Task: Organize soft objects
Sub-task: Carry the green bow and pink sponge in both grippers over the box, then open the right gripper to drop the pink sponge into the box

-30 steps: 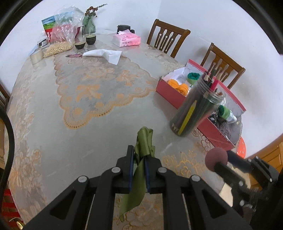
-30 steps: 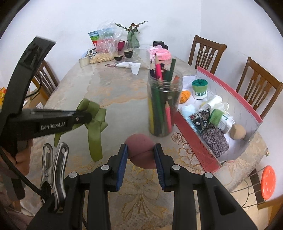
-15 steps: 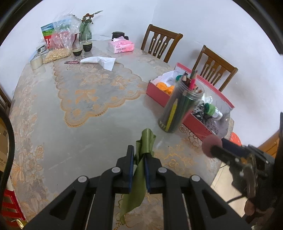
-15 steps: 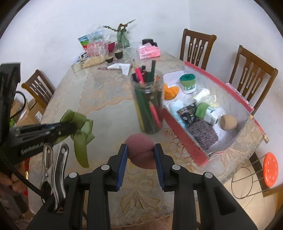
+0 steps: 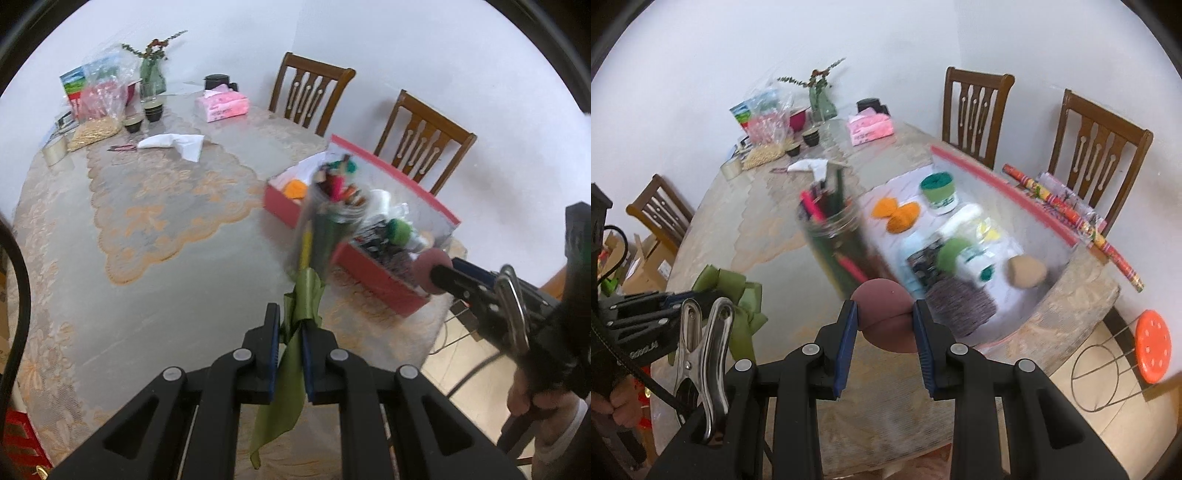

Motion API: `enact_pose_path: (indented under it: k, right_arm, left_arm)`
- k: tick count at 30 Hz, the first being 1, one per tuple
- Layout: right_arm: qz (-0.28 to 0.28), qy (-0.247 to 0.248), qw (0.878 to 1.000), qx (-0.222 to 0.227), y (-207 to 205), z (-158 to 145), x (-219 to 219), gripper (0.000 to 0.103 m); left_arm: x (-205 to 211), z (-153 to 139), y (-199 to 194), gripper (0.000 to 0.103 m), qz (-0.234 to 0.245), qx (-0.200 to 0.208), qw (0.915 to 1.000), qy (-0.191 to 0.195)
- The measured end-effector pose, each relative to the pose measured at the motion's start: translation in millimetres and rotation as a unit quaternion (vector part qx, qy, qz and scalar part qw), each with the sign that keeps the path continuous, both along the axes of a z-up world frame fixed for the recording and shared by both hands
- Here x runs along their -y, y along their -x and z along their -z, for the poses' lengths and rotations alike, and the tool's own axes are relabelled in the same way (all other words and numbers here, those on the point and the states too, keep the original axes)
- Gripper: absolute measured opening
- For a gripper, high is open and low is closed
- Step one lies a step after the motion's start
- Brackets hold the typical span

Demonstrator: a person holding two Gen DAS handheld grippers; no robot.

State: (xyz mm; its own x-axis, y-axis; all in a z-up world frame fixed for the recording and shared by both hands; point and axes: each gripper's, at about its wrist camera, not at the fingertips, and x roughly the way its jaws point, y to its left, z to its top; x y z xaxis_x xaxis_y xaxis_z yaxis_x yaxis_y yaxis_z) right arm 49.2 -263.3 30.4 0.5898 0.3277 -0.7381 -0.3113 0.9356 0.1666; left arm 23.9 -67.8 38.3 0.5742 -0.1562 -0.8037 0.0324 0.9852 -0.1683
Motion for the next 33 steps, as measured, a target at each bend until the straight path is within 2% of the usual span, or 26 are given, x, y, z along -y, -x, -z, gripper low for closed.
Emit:
enact_pose_path:
  k: [10, 19, 33]
  right_arm:
    - [0.012, 0.006, 1.0, 0.002, -30.2, -5.4, 48.8, 0.031]
    - [-0.011, 0.011, 1.0, 0.009, -65.0, -7.9, 82.7, 0.031]
    - [-0.145, 0.032, 0.989, 0.025, -140.0, -12.6, 83.2, 0.031]
  left_arm:
    - [56.4, -12.2, -21.7, 0.011, 0.037, 0.01, 0.9992, 0.007]
    - [115.1, -14.3, -56.3, 0.011, 0.05, 0.019, 0.9985, 0.015]
    - [159.5, 5.3, -94.5, 0.011, 0.016, 0.002, 0.9998, 0.015]
